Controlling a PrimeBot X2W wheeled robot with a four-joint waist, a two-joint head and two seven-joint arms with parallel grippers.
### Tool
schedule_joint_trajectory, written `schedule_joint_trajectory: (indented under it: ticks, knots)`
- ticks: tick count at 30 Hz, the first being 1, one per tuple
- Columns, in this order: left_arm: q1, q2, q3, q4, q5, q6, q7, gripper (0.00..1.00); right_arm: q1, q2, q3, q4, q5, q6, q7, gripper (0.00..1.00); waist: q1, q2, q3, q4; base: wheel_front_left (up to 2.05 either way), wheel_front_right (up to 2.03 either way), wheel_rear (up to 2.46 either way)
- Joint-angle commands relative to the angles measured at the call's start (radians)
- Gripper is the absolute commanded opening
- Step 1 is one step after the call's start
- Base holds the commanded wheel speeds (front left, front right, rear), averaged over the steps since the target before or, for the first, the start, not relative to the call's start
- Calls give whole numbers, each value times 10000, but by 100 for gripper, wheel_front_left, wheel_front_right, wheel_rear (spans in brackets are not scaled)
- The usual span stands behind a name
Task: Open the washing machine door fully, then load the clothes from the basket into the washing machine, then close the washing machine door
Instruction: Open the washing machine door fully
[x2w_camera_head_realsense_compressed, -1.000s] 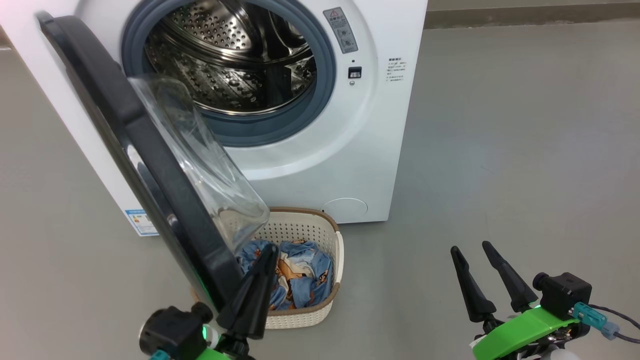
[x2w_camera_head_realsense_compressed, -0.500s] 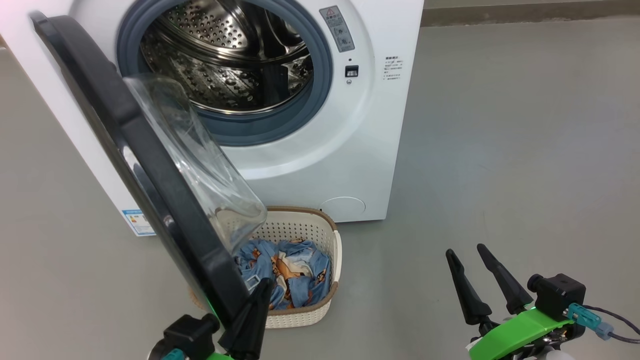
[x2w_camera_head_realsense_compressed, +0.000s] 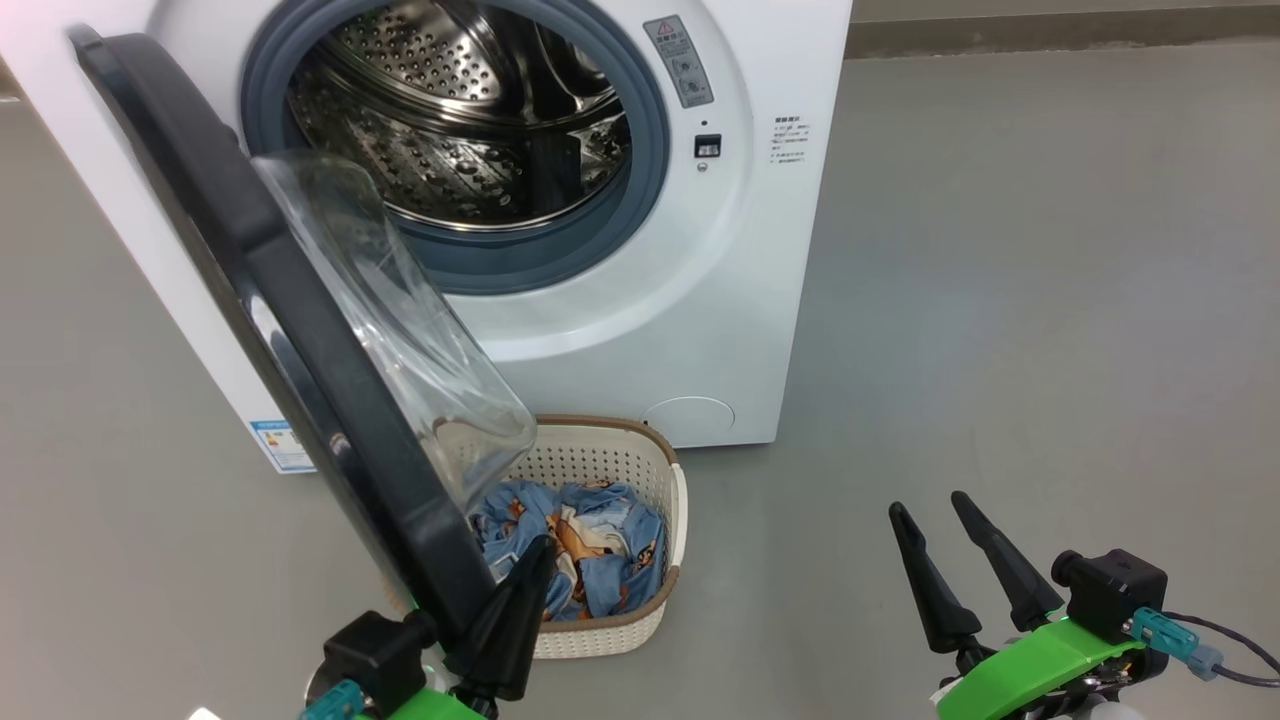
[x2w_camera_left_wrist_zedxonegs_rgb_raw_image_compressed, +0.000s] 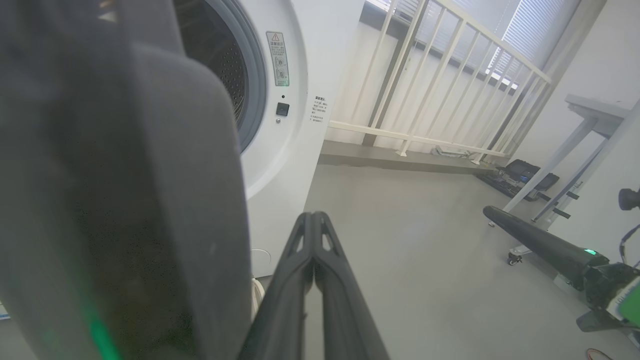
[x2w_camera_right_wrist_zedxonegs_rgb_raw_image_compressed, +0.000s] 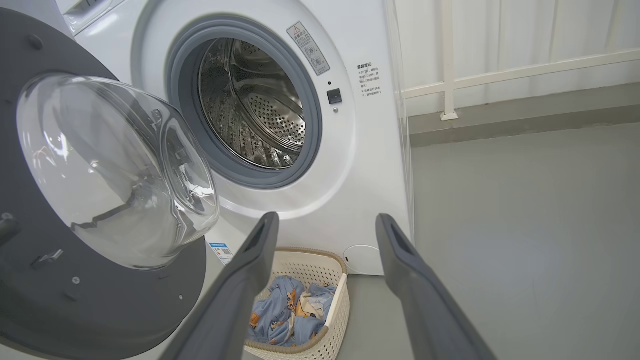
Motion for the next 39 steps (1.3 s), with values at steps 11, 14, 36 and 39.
schedule_joint_trajectory:
  ticks: [11, 14, 36, 39]
  knots:
    - [-39, 511, 798, -408, -127, 336, -113, 0, -191, -11, 151, -164, 184, 16, -130, 100, 0, 0, -75, 622, 0, 0, 0]
    - [45, 552, 811, -465, -163, 380, -77, 0, -180, 7, 141, -90, 205, 16, -130, 100, 0, 0, -121, 821, 0, 0, 0]
    - [380, 1366, 1744, -790, -346, 1105, 102, 0, -188, 184, 75, -27, 223, 16, -130, 100, 0, 0, -81, 1942, 0, 0, 0]
    - [350, 1539, 2013, -699, -434, 1239, 173, 0, -171, 232, 60, -32, 228, 16, -130, 100, 0, 0, -70, 2072, 0, 0, 0]
